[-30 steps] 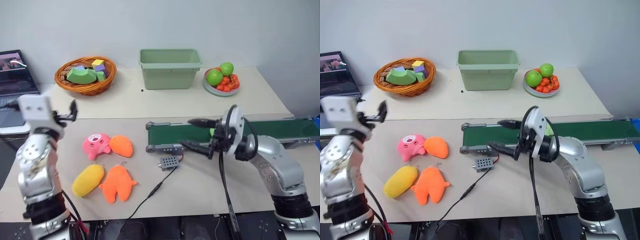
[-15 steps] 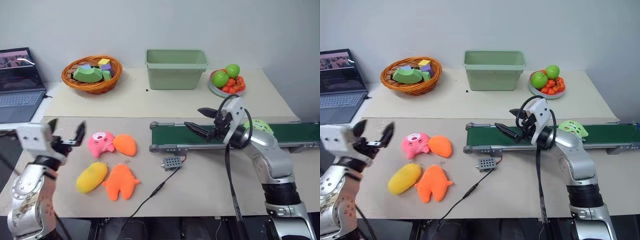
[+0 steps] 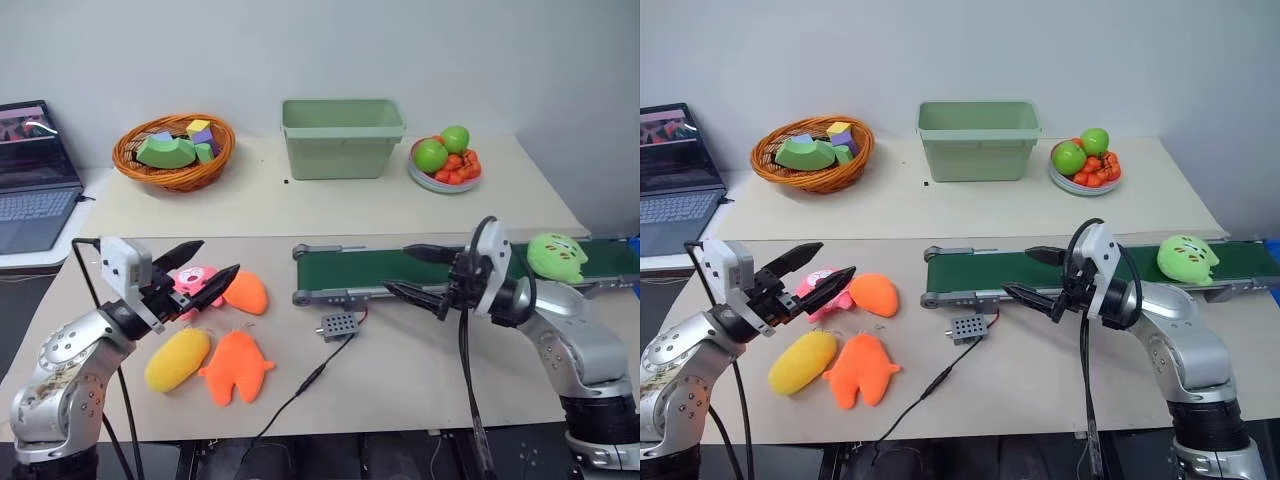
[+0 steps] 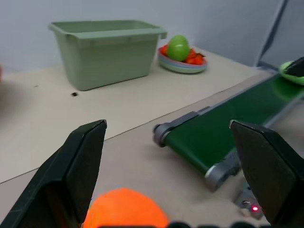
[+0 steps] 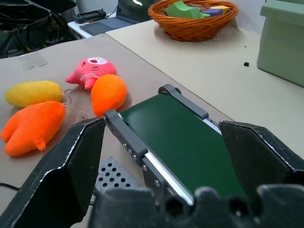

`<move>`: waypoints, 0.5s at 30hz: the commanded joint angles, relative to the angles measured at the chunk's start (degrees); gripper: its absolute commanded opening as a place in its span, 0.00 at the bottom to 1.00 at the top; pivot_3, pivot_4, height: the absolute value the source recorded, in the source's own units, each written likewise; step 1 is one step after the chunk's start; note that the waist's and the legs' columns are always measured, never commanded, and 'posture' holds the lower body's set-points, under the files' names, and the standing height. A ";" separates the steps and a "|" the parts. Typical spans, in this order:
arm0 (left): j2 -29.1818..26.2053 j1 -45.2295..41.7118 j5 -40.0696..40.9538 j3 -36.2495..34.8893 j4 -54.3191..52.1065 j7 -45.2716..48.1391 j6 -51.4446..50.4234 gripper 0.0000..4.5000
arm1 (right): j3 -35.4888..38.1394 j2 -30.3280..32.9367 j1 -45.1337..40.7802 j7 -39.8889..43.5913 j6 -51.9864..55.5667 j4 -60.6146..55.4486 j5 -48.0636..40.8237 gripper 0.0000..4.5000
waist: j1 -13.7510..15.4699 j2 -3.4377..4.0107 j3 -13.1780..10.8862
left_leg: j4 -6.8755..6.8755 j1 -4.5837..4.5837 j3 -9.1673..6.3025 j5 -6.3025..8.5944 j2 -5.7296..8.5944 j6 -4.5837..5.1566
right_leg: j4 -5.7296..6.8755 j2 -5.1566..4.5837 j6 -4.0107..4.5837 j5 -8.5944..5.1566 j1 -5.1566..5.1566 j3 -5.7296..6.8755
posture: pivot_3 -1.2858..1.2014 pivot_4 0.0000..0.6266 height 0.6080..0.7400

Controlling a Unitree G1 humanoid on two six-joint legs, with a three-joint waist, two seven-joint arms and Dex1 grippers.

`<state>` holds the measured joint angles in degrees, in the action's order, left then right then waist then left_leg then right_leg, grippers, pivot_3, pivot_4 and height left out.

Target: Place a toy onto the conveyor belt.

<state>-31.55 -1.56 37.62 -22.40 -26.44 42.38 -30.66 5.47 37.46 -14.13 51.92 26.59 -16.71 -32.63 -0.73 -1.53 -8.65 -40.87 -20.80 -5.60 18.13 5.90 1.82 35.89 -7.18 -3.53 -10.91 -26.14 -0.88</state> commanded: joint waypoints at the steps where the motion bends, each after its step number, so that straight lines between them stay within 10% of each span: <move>1: -2.00 -0.87 2.37 0.69 0.30 2.13 -0.44 0.98 | 2.40 0.74 0.61 -0.70 0.34 -3.14 -1.35 1.00 | 0.01 0.00 0.00 | 0.00 0.00 0.00 0.00 -0.01 0.00 | 0.00 0.00 0.00 0.00 0.00 0.00 | 0.52 0.24 0.91; 15: -7.74 -1.58 -0.71 6.18 3.36 7.91 2.13 0.98 | 1.83 0.90 1.13 -2.02 0.46 -4.00 -1.02 1.00 | 0.16 0.02 -0.01 | 0.03 0.00 0.00 0.00 0.00 0.00 | -0.03 0.00 0.00 0.00 0.00 0.01 | 0.52 0.24 0.91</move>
<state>-38.33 -2.34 37.76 -16.55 -22.50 49.63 -30.16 5.64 37.50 -12.89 49.93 26.96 -18.19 -32.78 -0.57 -1.51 -8.67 -40.84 -20.79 -5.60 18.13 5.90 1.82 35.85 -7.18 -3.53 -10.91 -26.14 -0.87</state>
